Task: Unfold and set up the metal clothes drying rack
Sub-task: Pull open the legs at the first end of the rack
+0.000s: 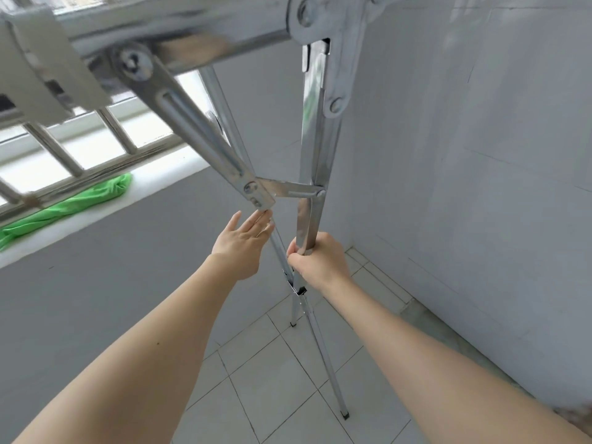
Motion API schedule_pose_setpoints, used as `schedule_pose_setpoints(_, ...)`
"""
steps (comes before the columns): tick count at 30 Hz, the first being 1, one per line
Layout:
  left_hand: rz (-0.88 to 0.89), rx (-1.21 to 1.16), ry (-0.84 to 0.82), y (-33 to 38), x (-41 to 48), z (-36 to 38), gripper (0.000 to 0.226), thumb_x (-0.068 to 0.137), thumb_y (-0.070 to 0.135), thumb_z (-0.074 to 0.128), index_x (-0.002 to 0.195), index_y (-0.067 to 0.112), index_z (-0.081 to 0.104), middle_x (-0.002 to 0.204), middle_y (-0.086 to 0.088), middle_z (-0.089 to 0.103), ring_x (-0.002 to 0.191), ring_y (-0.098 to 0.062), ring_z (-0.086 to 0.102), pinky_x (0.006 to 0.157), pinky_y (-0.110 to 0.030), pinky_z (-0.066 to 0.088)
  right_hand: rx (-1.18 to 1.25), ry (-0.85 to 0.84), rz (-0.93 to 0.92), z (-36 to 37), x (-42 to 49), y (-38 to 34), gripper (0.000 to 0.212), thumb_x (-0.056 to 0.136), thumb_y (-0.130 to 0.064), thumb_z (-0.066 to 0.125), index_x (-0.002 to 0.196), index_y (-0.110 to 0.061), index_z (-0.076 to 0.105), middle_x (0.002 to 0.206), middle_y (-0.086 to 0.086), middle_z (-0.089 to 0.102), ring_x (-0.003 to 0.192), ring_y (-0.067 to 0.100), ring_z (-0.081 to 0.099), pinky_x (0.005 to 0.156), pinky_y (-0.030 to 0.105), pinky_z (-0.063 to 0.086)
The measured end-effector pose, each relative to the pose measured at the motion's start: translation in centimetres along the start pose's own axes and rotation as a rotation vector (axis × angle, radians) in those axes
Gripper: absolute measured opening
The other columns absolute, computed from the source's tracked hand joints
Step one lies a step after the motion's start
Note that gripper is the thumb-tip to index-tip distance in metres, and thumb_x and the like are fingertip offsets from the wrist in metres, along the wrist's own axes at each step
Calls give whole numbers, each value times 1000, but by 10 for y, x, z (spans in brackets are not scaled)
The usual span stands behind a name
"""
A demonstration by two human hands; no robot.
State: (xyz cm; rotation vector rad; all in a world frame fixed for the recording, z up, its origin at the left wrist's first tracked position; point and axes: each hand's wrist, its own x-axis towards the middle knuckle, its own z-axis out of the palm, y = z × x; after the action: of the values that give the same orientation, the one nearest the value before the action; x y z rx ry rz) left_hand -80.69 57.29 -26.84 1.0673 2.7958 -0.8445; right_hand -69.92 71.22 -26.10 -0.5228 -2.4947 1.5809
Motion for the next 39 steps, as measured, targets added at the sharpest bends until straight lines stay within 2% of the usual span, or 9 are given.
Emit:
schedule_pose_setpoints(8,-93,19,-44,8,3,-3,73,92,24,33,149,11,-10,158,-2,-22,143,-14,-23,119,-44,-7,-16,96,13,-4,1,-13,15,75,-14,58,76,-3,68,78,12,72,81,31,66,71,37,56)
schedule_pose_setpoints(13,-105,-15,-86,3,6,-5,73,92,22,32,150,14,-12,158,3,-22,144,-10,-21,119,-44,-8,-36,74,-5,-8,-2,-9,14,74,-14,59,74,-2,68,76,14,71,78,33,65,67,38,55)
schedule_pose_setpoints(20,-125,-120,-74,15,13,1,73,90,19,32,150,16,-10,159,6,-17,144,-8,-17,119,-42,1,-41,76,7,-19,-17,9,37,75,-14,58,47,-11,34,45,0,39,54,24,40,52,28,35)
schedule_pose_setpoints(25,-150,-157,-81,36,5,-5,73,90,18,33,150,16,-8,161,1,0,147,-15,2,118,-38,9,33,92,52,-26,-32,26,49,77,-16,57,40,-14,24,33,-3,29,41,19,27,49,27,30)
schedule_pose_setpoints(28,-132,-141,-47,45,-1,-10,74,91,19,34,151,15,-9,161,1,-8,147,-15,-3,120,-40,3,46,83,90,-30,-40,31,42,77,-16,55,45,-13,28,40,-3,32,44,20,29,48,28,31)
schedule_pose_setpoints(32,-106,-156,-35,51,-11,-13,76,91,26,42,151,12,-4,161,-3,-5,147,-18,-5,121,-41,1,-15,42,143,-36,-47,35,15,79,-19,59,71,-8,65,66,6,65,64,27,57,58,30,46)
schedule_pose_setpoints(35,-88,-165,-13,48,-25,-11,79,91,29,44,151,17,-5,161,-2,-5,147,-18,-8,120,-44,-4,-177,2,151,-36,-47,34,32,80,-34,64,57,-15,54,57,-4,57,59,18,59,51,24,41)
schedule_pose_setpoints(37,-89,-205,26,49,-33,-10,79,90,31,45,151,21,-4,160,-2,-10,147,-18,-11,120,-45,-6,-177,-16,177,-32,-44,30,40,81,-37,65,52,-17,44,55,-5,56,63,22,67,56,26,47)
schedule_pose_setpoints(39,-88,-253,50,51,-41,-9,78,90,31,46,151,23,-1,160,-2,-13,146,-18,-14,120,-46,-6,-115,-12,189,-26,-40,23,25,82,-35,66,64,-19,58,68,-3,67,78,26,68,63,26,45)
